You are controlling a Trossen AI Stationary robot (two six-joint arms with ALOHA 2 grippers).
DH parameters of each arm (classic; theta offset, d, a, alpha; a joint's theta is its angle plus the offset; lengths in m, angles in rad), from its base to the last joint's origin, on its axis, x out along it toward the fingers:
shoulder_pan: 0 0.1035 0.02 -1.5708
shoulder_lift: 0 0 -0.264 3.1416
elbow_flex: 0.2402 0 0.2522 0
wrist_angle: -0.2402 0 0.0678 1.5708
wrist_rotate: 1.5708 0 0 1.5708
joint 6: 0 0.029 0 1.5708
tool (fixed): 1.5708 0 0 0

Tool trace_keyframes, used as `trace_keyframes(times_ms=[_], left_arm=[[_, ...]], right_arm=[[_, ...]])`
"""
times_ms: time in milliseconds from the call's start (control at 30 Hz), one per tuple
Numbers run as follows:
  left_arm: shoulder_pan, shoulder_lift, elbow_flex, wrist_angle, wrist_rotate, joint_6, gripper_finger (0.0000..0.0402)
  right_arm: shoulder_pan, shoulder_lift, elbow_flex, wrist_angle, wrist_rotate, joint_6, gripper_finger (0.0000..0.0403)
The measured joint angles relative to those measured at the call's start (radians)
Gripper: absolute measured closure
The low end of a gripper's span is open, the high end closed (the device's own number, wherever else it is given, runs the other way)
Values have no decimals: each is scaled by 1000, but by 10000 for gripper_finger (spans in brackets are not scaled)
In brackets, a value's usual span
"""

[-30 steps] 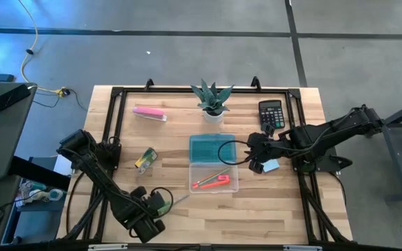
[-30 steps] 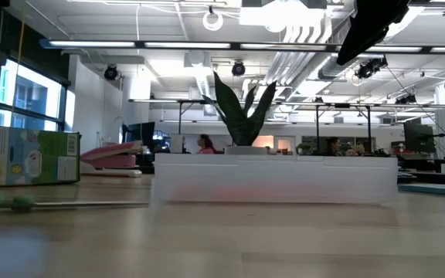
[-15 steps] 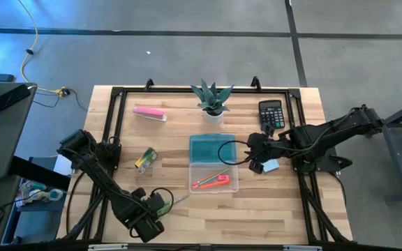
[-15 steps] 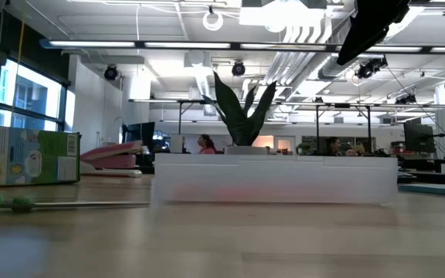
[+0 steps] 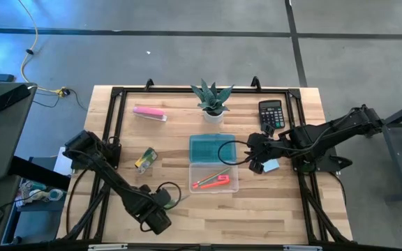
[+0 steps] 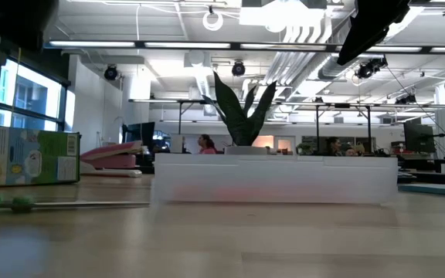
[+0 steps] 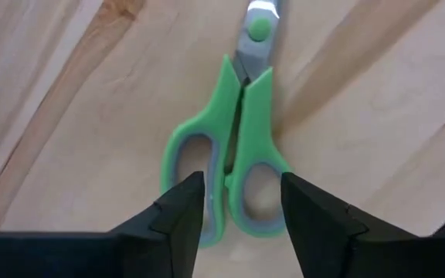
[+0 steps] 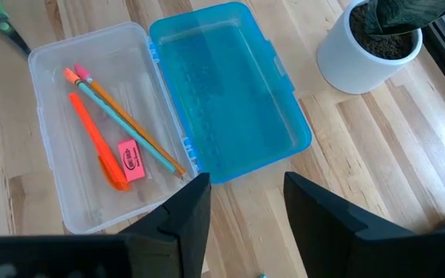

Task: Pack school essentials
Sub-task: Put the green scissors into the blue supply box

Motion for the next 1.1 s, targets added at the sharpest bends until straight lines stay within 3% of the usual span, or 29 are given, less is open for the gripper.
trace_keyframes(times_ms=[700,1000,1100], left_arm=[[-5,99,5,8,61,10,269],[-5,132,9,10,58,34,341],[-8,131,8,9,52,34,342]], right_arm=[[0,0,0,0,-1,0,247],[0,0,0,0,-1,18,247],[0,0,0,0,-1,18,247]])
